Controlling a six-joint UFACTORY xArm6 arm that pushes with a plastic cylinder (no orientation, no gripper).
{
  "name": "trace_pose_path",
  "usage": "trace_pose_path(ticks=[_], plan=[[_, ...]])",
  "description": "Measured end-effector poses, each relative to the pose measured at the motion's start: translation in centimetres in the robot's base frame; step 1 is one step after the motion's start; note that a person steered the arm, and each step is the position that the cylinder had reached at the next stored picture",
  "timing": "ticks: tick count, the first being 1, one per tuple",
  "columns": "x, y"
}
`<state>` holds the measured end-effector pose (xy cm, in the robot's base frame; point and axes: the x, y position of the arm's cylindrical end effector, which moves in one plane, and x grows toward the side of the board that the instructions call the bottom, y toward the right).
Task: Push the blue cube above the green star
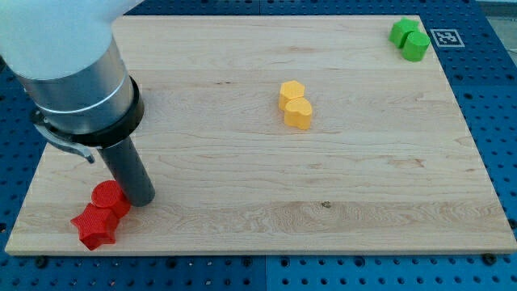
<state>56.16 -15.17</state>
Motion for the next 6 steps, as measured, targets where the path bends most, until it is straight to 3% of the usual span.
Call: trace_pose_path(ticks=[1,3,5,6], plan=[[-0.4,0.0],[-6.0,-2.0],[-7.3,-8.3],[-11.4,-9.0]])
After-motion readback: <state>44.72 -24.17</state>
